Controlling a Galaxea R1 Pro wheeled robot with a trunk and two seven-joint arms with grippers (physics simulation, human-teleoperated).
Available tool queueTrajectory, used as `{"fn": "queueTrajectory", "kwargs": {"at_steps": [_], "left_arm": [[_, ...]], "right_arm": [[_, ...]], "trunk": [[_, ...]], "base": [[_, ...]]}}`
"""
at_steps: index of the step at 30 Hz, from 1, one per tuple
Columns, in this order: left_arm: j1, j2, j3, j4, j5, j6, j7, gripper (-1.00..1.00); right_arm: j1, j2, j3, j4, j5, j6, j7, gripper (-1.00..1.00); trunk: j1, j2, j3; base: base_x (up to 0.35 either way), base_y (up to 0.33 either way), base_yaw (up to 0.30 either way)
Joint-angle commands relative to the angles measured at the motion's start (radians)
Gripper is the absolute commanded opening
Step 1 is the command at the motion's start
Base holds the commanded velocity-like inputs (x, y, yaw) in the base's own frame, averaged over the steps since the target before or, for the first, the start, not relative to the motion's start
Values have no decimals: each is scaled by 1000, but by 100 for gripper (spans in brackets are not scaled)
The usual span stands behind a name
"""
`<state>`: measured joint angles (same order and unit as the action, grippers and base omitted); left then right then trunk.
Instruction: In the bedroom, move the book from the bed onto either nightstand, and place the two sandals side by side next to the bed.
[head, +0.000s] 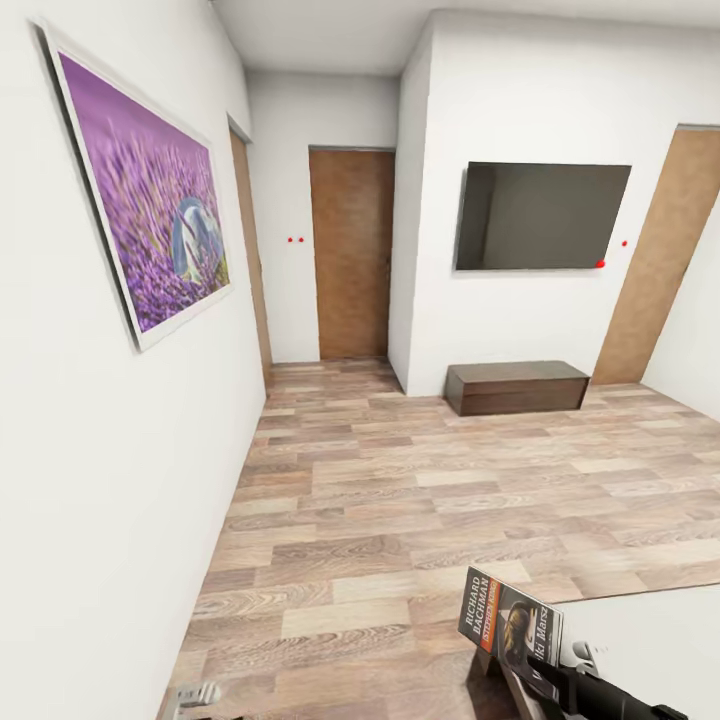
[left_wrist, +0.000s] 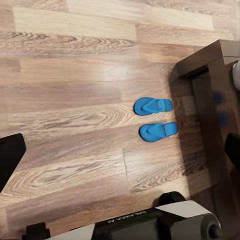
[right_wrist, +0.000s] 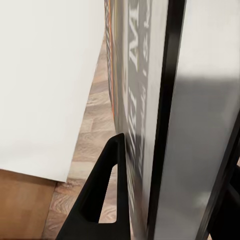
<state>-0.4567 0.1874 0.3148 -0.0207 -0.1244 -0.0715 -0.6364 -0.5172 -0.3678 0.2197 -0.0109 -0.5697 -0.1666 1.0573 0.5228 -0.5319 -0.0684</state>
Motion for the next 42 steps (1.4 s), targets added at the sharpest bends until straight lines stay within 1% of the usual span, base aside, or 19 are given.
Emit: {"fn": "queueTrajectory", "kwargs": {"at_steps": [1,9,37,42], "left_arm": [[-1,0,6,2,-11,-7,-1,100],[-1,-13,7,1,-11,-8,0,100],[-1,-14,7,1,-11,-8,0,100],[-1,-14,7,1,-11,-8,0,100]], "right_arm": [[-1,0,3,0,-7,-7,2,-100],[-1,0,3,0,-7,-7,3,-100],[-1,0,3,-1,-7,-7,3,-100],[-1,0,3,0,-7,-7,3,-100]], "trunk": [[0,-2,-2],[0,-2,-2],[0,-2,-2],[0,-2,-2]], "base": [[0,0,260],[0,0,260],[0,0,262],[0,0,115]]}}
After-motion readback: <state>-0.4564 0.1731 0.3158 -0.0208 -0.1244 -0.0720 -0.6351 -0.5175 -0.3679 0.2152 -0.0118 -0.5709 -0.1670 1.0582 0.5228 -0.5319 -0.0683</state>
